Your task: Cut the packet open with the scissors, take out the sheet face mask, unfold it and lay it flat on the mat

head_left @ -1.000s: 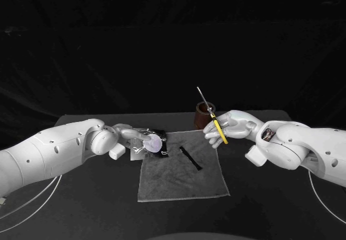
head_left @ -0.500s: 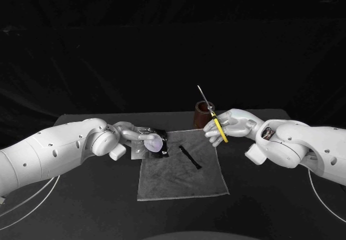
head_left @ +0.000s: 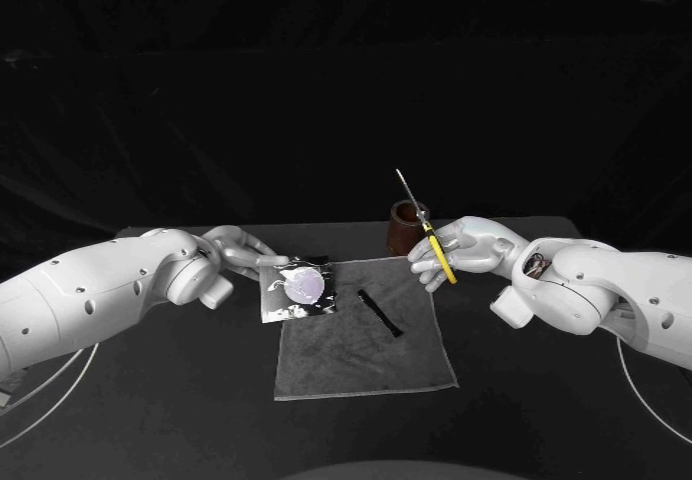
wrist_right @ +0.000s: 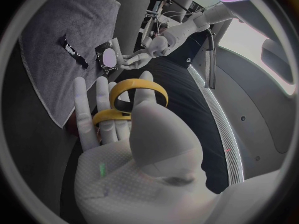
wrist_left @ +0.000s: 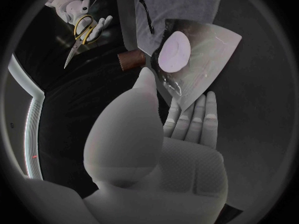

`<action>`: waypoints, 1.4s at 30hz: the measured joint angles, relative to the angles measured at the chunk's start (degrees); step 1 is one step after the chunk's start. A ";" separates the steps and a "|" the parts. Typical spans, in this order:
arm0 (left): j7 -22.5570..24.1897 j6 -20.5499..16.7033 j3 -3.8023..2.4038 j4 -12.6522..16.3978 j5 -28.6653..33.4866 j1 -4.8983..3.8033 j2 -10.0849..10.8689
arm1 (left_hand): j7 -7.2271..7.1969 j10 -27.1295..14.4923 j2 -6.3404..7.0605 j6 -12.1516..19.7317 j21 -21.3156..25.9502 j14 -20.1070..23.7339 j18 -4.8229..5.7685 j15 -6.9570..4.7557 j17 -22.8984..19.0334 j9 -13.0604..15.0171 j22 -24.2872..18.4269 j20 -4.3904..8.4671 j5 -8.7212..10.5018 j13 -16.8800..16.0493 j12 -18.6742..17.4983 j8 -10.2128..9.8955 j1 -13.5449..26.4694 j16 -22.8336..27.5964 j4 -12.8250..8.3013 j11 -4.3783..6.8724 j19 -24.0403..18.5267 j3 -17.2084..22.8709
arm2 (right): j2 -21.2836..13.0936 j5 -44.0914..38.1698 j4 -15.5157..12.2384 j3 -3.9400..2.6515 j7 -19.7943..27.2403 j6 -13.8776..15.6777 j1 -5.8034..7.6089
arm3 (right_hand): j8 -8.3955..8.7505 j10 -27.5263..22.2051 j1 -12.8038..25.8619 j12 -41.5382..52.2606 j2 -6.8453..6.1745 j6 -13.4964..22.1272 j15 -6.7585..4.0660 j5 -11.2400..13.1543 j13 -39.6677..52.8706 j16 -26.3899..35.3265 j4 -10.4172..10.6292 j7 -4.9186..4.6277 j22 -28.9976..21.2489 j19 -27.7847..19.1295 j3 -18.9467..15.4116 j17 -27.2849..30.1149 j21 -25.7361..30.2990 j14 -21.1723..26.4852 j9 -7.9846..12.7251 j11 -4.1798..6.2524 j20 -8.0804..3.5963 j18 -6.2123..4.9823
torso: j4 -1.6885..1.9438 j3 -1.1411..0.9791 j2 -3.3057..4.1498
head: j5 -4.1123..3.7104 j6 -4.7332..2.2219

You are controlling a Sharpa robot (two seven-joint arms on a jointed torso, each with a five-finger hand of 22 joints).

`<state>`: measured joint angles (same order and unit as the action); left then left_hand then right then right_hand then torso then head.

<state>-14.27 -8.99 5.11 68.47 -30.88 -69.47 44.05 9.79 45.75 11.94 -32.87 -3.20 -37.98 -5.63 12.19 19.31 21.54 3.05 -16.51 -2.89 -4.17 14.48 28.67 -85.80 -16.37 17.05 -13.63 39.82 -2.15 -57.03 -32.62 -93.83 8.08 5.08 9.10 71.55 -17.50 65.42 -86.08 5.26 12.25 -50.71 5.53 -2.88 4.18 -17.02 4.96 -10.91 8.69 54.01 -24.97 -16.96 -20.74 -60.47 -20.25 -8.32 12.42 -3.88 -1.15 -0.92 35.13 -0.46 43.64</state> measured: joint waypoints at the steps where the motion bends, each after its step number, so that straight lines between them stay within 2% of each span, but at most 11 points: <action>1: 0.18 -0.44 -0.02 -0.21 -0.49 -0.14 0.29 | 0.00 0.00 0.02 0.00 -0.07 0.00 -0.18 0.00 -0.01 -0.01 0.13 -0.14 0.00 0.00 0.05 0.23 -0.02 -0.04 0.00 0.00 -0.12 0.00 | 0.00 0.00 0.04 0.00 0.00 0.00 -0.03 | 0.00 0.00 0.00 -0.21 0.00 0.00 0.00 0.00 0.00 0.00 0.00 0.00 0.00 0.00 0.00 0.00 0.00 0.00 0.00 0.00 0.00 0.00 | -0.01 0.00 0.00 | -0.04 0.01; 3: 0.62 -1.23 -0.09 -0.65 -1.51 -0.48 0.96 | 0.00 0.00 0.07 0.00 -0.41 0.55 -1.02 -0.07 -0.02 -0.14 0.58 -0.20 0.00 -0.07 0.66 0.67 -0.07 -0.66 0.00 0.00 -0.18 0.00 | 0.01 0.01 0.15 0.01 0.01 0.00 -0.11 | 0.00 0.00 0.00 -0.22 0.00 0.00 0.00 0.00 0.00 0.00 0.00 0.00 0.00 -0.04 0.00 0.01 0.00 0.00 0.00 0.00 -0.04 0.00 | 0.00 0.00 0.00 | -0.10 0.05; 10: 2.10 -2.18 -0.22 -1.69 -3.42 -1.21 1.66 | 0.01 -0.20 0.00 -0.43 -0.50 1.11 -1.01 -0.07 0.14 -0.43 0.70 0.03 0.00 -0.09 1.51 1.07 -0.13 -1.73 0.01 0.20 -0.83 0.03 | 0.04 0.01 0.43 0.02 0.01 0.01 -0.31 | 0.00 0.00 0.00 -0.22 0.00 0.00 0.00 0.00 -0.05 0.00 0.00 0.00 -0.01 -0.23 0.00 0.02 0.00 0.00 0.01 0.00 -0.21 0.00 | -0.01 0.02 -0.01 | -0.15 0.07; 15: 3.36 -2.11 -0.22 -1.51 -3.80 -1.28 1.63 | 0.09 -0.16 -2.09 -1.63 -0.77 1.41 -1.01 -0.23 0.50 -1.15 0.89 0.13 0.00 -0.14 3.02 1.71 -2.22 -3.96 -0.31 0.24 -0.67 2.71 | 0.10 0.01 0.66 0.03 0.01 0.01 -0.34 | 0.00 0.00 0.00 -0.22 0.00 0.12 0.00 0.00 -0.05 0.00 -0.15 -0.12 -0.01 -0.23 -0.16 -0.02 0.00 0.00 0.01 0.00 -0.20 0.00 | -0.01 0.05 -0.01 | -0.16 -0.05; 16: 3.93 -2.08 -0.22 -1.27 -3.80 -1.30 1.60 | 0.20 0.38 -3.01 -2.64 -1.93 0.36 -1.16 -0.81 0.70 -1.47 1.40 0.16 0.00 -0.16 3.65 1.71 -3.14 -5.19 -0.47 0.78 2.41 4.04 | 0.13 -0.02 0.80 0.03 0.00 0.01 -0.34 | 0.00 0.00 0.00 -0.22 0.00 0.15 0.00 0.00 -0.05 0.00 -0.15 -0.14 -0.02 -0.31 -0.16 -0.04 0.00 0.00 0.01 0.00 -0.12 0.00 | -0.01 0.05 -0.01 | -0.17 -0.09; 21: 8.26 -2.04 -0.22 0.56 -3.13 -1.31 1.46 | 0.75 3.98 -5.29 -7.14 -6.77 -7.19 -4.54 -3.23 1.53 -3.73 3.42 0.80 0.00 -0.05 5.65 1.33 -6.50 -10.72 -1.07 2.68 10.51 7.85 | 0.47 -0.51 1.63 0.04 -0.30 0.01 -0.37 | 0.00 0.01 0.00 -0.22 0.00 0.16 0.00 0.00 -0.05 0.00 -0.32 -0.14 0.00 -0.31 0.01 -0.04 0.00 0.00 0.01 0.00 -0.12 0.00 | -0.05 0.05 -0.04 | -0.33 -0.58; 25: 13.45 -1.94 -0.22 2.05 -1.50 -1.31 1.38 | 1.29 7.94 -5.52 -10.76 -10.56 -13.04 -4.60 -5.30 1.94 -6.07 5.13 3.03 0.00 0.43 5.66 -1.13 -7.31 -13.96 -0.60 4.36 15.13 10.23 | 0.93 -2.08 2.82 0.10 -0.99 0.01 -0.37 | 0.23 0.01 0.00 -0.22 0.00 0.15 0.00 0.00 -0.04 0.00 -0.81 -0.15 0.07 -0.31 0.00 -0.17 0.00 0.00 0.02 0.00 -0.12 0.00 | -0.12 0.08 -0.08 | -0.73 -1.09; 30: 18.00 -1.21 -0.22 2.47 1.80 -1.54 1.39 | 1.83 11.25 -5.03 -13.50 -12.23 -15.37 -4.60 -6.32 1.75 -7.90 6.05 3.91 0.01 0.51 4.37 -3.30 -5.86 -14.47 -0.37 5.01 16.40 12.00 | 1.17 -6.81 4.02 0.17 -2.50 -0.02 -0.37 | 0.46 0.03 0.00 -0.22 0.00 -0.58 0.00 0.00 -0.04 0.01 -1.61 -0.04 0.22 -0.31 0.03 -0.33 -0.42 0.00 0.02 -0.03 -0.11 0.00 | -0.12 0.05 -0.14 | -1.15 -1.69; 34: 19.67 -0.06 -0.20 1.59 4.74 -2.70 0.98 | 1.65 13.32 -4.88 -15.37 -12.49 -15.52 -4.59 -6.28 1.24 -8.72 6.16 3.91 0.01 0.51 3.08 -4.30 -3.53 -13.78 -0.38 5.40 16.41 12.77 | 1.42 -13.28 5.19 0.20 -4.44 -0.15 -0.37 | 0.46 0.05 0.00 -0.45 0.00 -0.78 -0.12 0.00 -0.04 0.01 -1.82 0.15 0.30 -0.18 -0.07 -0.47 -0.45 -0.55 0.02 -0.04 -0.24 0.00 | -0.08 -0.02 -0.15 | -1.37 -2.18; 39: 20.31 1.88 -0.25 -0.05 7.43 -5.02 -0.32 | 1.57 15.17 -4.34 -16.11 -12.49 -15.59 -4.59 -6.35 0.64 -9.51 6.14 3.56 0.01 0.51 1.43 -5.52 0.32 -12.34 -0.46 5.45 15.20 12.85 | 2.06 -22.54 6.79 0.21 -7.24 -0.64 -0.25 | 0.46 0.23 -0.29 -0.45 -0.29 -1.06 -0.22 0.00 -0.04 0.01 -1.82 0.25 0.37 -0.08 -0.07 -0.55 -0.67 -0.64 0.03 0.02 -0.33 0.00 | -0.07 -0.03 -0.18 | -1.50 -2.65; 42: 20.28 3.49 -0.27 -1.35 8.56 -6.35 -1.67 | 1.79 15.95 -4.71 -16.36 -11.73 -15.80 -4.58 -6.16 0.17 -9.92 5.60 3.08 0.01 0.51 0.28 -6.17 4.44 -11.02 -0.39 5.39 13.30 11.44 | 2.59 -28.41 7.41 0.21 -8.74 -1.15 -0.06 | 0.46 0.36 -0.29 -0.45 -0.29 -1.44 -0.24 0.00 -0.04 0.01 -1.82 0.41 0.37 -0.08 -0.07 -0.61 -0.67 -0.67 0.03 0.05 -0.33 0.00 | -0.07 -0.06 -0.16 | -1.59 -2.93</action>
<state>6.01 -5.51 4.84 67.11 -22.32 -75.82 42.38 11.58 61.70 7.24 -49.23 -14.94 -53.78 -10.21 6.03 19.48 11.63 8.65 -13.43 -2.89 -3.66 14.76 22.50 -81.36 -27.39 16.66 -8.24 53.12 9.29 -54.44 -61.03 -86.42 8.29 -3.66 7.95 71.49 -17.04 65.77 -86.37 4.81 11.96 -52.15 5.29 -2.88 4.14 -17.01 3.14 -10.50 9.06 53.92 -25.04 -17.57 -21.41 -61.14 -20.22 -8.26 12.09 -3.87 -1.22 -0.98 34.97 -2.05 40.71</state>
